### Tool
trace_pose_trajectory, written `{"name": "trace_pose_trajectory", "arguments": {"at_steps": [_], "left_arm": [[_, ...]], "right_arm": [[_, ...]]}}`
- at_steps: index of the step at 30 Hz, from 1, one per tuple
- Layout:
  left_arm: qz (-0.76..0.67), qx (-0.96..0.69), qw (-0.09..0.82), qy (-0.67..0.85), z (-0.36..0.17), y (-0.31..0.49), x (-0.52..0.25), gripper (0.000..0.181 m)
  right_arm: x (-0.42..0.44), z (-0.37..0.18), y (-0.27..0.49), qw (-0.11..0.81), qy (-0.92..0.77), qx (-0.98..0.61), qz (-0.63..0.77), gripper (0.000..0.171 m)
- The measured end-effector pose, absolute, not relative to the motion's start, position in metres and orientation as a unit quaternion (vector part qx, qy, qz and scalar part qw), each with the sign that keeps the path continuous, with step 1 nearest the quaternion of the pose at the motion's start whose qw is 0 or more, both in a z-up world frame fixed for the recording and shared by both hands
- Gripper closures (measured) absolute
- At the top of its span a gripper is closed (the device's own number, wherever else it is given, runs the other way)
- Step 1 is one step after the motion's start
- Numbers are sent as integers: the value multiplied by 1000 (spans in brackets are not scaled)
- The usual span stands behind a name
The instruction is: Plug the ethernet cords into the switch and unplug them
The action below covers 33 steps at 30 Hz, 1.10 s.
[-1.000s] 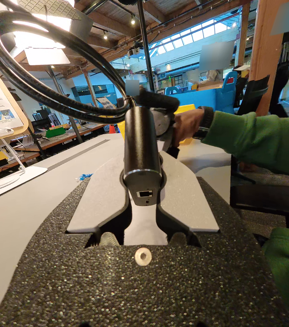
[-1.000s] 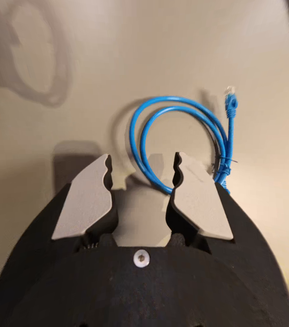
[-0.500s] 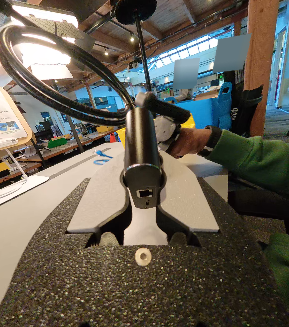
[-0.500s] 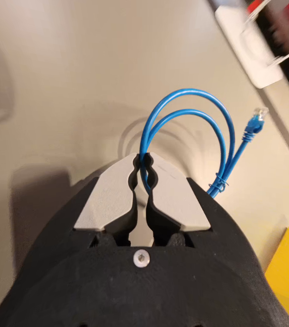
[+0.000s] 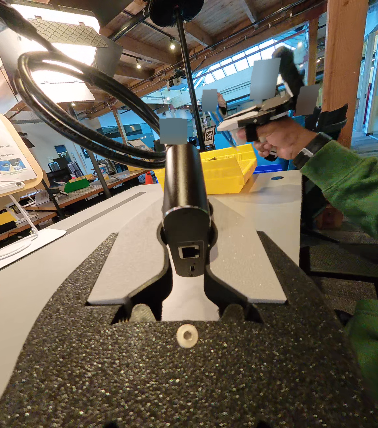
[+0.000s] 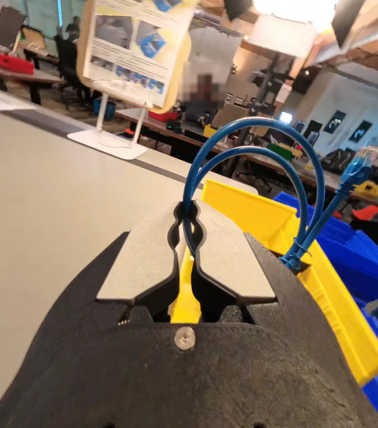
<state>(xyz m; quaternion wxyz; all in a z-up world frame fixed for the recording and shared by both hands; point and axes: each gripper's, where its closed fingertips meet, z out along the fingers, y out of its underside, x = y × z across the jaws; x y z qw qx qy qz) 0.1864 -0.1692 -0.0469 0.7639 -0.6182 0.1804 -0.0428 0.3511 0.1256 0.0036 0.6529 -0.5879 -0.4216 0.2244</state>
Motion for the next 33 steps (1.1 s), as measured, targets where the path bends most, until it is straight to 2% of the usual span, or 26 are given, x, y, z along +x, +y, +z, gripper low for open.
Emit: {"name": "trace_pose_trajectory", "arguments": {"at_steps": [4, 5, 10, 13, 15, 20, 23, 27, 31, 33], "left_arm": [[-39, -618, 763, 186, -48, -169, 188, 154], [-40, -618, 763, 186, -47, -169, 188, 154], [-54, -623, 761, 174, -47, -167, 184, 153], [-63, -635, 749, 177, -51, -164, 185, 153], [-64, -641, 744, 179, -52, -162, 186, 153], [-88, -623, 761, 158, -45, -168, 179, 153], [-124, -604, 776, 133, -38, -173, 169, 153], [-163, -585, 786, 113, -32, -178, 161, 153], [-215, -567, 788, 109, -29, -182, 162, 153], [-231, -566, 784, 109, -28, -182, 164, 153]], "right_arm": [[366, -61, 188, 585, -361, -696, 206, 162], [369, -68, 194, 580, -346, -710, 198, 157], [363, -31, 167, 622, -363, -664, 199, 145], [331, -8, 118, 634, -427, -601, 233, 145], [293, -8, 63, 608, -508, -541, 280, 146], [215, -60, -105, 458, -725, -358, 369, 146], [180, -82, -148, 427, -735, -349, 395, 144], [151, -79, -168, 492, -700, -324, 405, 129], [143, -76, -174, 595, -689, -250, 331, 135], [144, -73, -176, 635, -685, -214, 287, 147]]}}
